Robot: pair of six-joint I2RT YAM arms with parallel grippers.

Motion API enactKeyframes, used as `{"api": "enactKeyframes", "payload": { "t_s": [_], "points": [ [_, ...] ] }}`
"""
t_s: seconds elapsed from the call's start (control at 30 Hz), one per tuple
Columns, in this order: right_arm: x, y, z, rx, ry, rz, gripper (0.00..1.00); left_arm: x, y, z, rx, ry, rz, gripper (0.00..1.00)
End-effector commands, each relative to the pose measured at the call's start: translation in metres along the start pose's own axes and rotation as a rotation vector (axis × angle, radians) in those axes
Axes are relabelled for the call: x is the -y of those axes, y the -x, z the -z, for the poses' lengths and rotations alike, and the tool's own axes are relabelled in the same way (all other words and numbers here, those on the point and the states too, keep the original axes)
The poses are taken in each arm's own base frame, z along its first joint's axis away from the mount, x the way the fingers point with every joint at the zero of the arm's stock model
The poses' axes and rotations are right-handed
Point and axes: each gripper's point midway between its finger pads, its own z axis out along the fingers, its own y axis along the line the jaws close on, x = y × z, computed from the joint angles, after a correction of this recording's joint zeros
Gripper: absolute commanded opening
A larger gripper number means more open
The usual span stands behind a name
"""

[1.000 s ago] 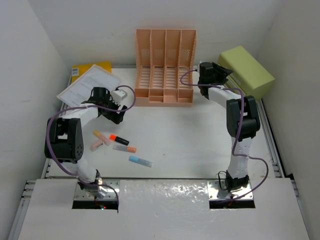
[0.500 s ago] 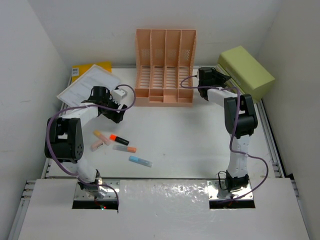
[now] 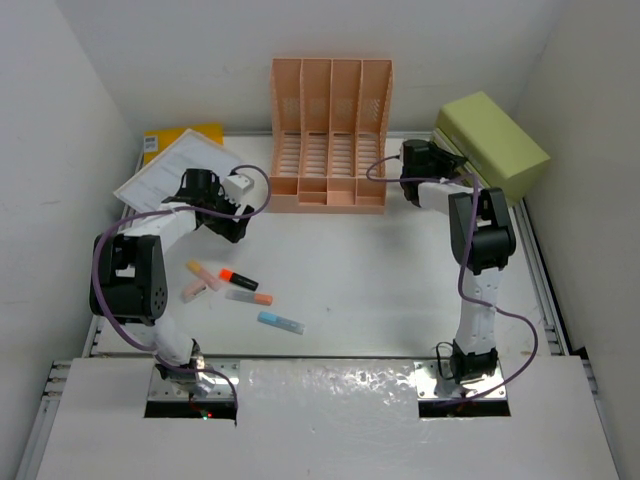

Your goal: Organize the desk

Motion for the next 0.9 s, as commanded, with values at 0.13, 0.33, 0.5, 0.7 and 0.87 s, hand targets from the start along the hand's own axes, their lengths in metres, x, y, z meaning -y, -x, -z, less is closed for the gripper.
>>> {"api": "enactKeyframes", "payload": {
  "t_s": [0.13, 0.33, 0.5, 0.7, 0.87],
  "points": [
    [0.014, -0.014, -0.003, -0.039, -0.112, -0.032, 0.41, -0.011, 0.013, 0.0, 0.033, 0.021, 0.002, 0.82],
    [0.02, -0.015, -0.003, -0.048, -0.159, -0.02, 0.29, -0.008, 0.01, 0.0, 0.026, 0.006, -0.004, 0.82],
    [0.02, -0.016, -0.004, -0.048, -0.166, -0.021, 0.24, -0.007, 0.012, 0.002, 0.034, 0.005, -0.011, 0.82],
    [0.02, -0.019, -0.002, -0.055, -0.175, -0.031, 0.0, -0.005, 0.013, 0.004, 0.04, -0.003, -0.019, 0.82],
    [0.023, -0.012, 0.01, -0.03, -0.187, -0.059, 0.0, -0.006, 0.012, 0.002, 0.037, -0.003, -0.018, 0.82]
  ]
}}
